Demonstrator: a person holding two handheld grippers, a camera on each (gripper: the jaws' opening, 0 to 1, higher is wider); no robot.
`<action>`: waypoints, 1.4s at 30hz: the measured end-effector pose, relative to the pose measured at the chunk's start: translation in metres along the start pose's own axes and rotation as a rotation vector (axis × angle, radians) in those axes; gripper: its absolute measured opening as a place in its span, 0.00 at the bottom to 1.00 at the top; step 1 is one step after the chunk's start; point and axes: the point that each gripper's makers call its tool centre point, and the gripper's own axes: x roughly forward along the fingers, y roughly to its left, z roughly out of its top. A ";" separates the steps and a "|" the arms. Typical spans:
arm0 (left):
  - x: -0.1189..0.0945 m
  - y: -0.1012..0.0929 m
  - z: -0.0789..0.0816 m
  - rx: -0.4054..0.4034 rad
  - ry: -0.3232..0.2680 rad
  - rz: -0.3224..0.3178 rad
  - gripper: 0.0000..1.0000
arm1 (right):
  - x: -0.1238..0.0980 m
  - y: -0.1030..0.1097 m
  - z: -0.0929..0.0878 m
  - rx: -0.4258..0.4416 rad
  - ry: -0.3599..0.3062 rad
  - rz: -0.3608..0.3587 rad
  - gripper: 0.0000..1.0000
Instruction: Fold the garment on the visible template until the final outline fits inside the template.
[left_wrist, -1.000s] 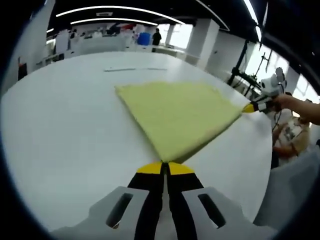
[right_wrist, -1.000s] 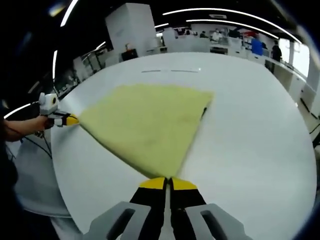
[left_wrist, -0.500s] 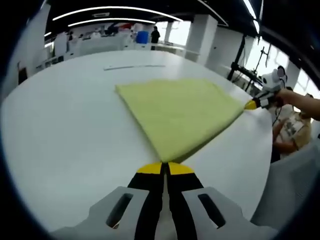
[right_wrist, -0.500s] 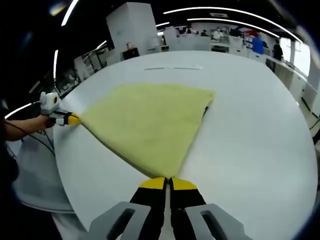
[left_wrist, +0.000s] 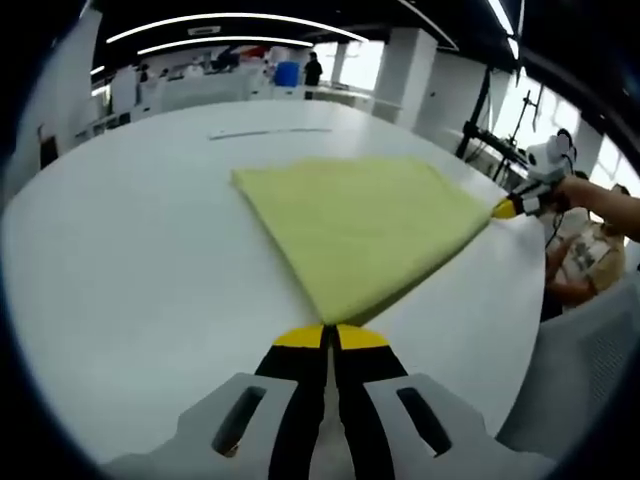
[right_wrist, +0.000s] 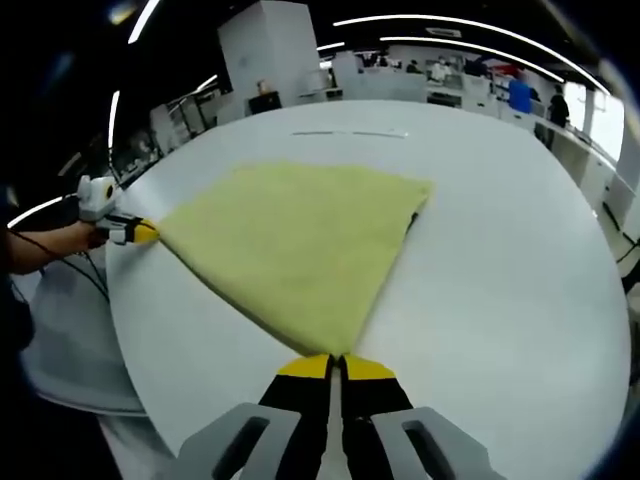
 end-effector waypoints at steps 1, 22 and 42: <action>0.000 0.002 0.000 0.013 0.000 -0.001 0.01 | 0.001 -0.001 -0.002 -0.016 0.008 -0.006 0.00; -0.037 -0.006 0.047 0.087 -0.121 0.049 0.74 | -0.027 0.035 0.050 -0.060 -0.191 0.060 0.72; -0.078 -0.013 0.058 0.084 -0.167 0.077 0.99 | -0.054 0.075 0.076 -0.062 -0.318 0.067 0.99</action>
